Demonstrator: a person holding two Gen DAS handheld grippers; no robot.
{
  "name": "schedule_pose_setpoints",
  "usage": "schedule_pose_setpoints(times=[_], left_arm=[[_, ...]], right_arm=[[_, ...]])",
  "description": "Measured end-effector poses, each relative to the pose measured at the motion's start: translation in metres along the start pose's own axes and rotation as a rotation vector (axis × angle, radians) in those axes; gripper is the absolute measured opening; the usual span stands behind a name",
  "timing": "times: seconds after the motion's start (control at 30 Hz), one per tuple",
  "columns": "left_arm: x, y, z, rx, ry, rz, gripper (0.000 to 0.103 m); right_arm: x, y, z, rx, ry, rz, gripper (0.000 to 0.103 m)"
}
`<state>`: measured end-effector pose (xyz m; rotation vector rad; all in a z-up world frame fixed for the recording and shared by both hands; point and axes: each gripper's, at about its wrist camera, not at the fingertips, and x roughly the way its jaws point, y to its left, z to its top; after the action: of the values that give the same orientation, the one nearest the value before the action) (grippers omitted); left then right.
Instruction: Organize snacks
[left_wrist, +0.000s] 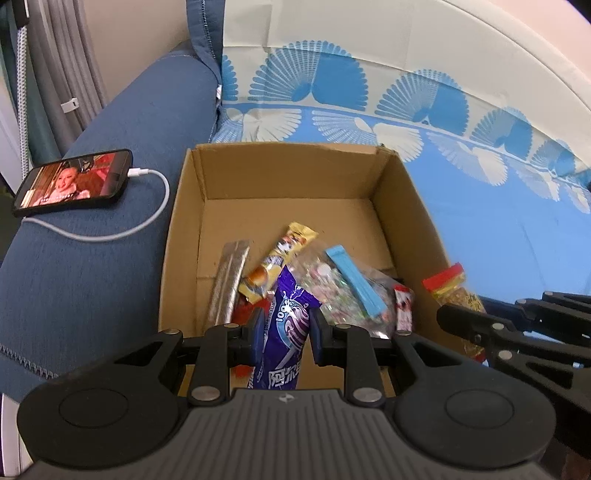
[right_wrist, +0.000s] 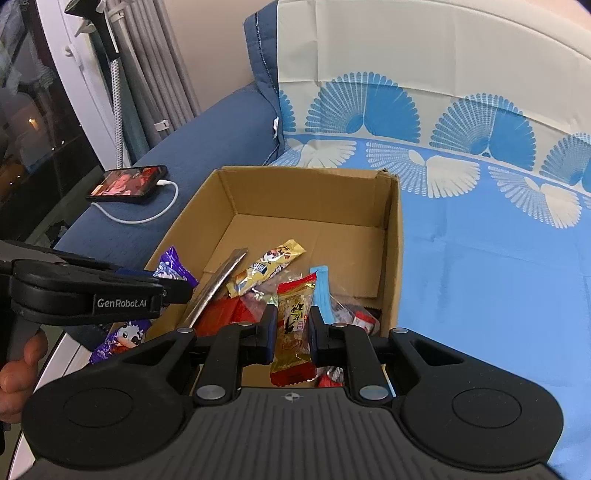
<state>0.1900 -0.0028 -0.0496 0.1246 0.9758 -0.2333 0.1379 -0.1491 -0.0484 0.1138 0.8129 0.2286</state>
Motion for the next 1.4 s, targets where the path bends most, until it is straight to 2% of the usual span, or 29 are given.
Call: schedule_pose_setpoints(times=[0.47,0.7,0.73,0.77,0.8,0.83,0.87,0.9,0.97,1.2,1.4], left_arm=[[0.053,0.017,0.024,-0.022,0.053,0.023,0.028],[0.071,0.022,0.03,-0.029,0.069,0.06,0.028],[0.074,0.023,0.031,-0.031,0.072,0.072,0.029],[0.076,0.024,0.032,-0.034,0.074,0.087,0.037],[0.077,0.026,0.034,-0.037,0.085,0.116,0.05],[0.077,0.028,0.035,-0.044,0.095,0.143,0.086],[0.074,0.03,0.036,-0.06,0.091,0.179,0.102],[0.066,0.032,0.034,-0.076,0.053,0.198,0.103],[0.05,0.032,0.029,-0.076,0.007,0.201,0.103],[0.002,0.01,-0.003,-0.035,-0.01,0.158,0.103],[-0.034,-0.037,-0.018,-0.002,-0.058,0.069,0.103]], right_arm=[[0.053,-0.013,0.02,0.009,0.053,-0.006,0.019],[0.071,-0.014,0.026,0.007,0.064,-0.008,0.019],[0.073,-0.014,0.028,0.01,0.063,-0.001,0.021],[0.075,-0.014,0.03,0.014,0.062,0.007,0.021],[0.076,-0.015,0.031,0.017,0.062,0.007,0.036],[0.076,-0.015,0.033,0.019,0.062,-0.005,0.064],[0.074,-0.014,0.033,0.023,0.054,-0.023,0.075],[0.069,-0.014,0.032,0.028,0.036,-0.028,0.084],[0.06,-0.014,0.028,0.02,0.024,-0.005,0.084],[0.014,-0.011,0.002,0.011,0.001,0.01,0.097],[-0.037,-0.036,-0.025,0.064,-0.061,-0.05,0.103]])
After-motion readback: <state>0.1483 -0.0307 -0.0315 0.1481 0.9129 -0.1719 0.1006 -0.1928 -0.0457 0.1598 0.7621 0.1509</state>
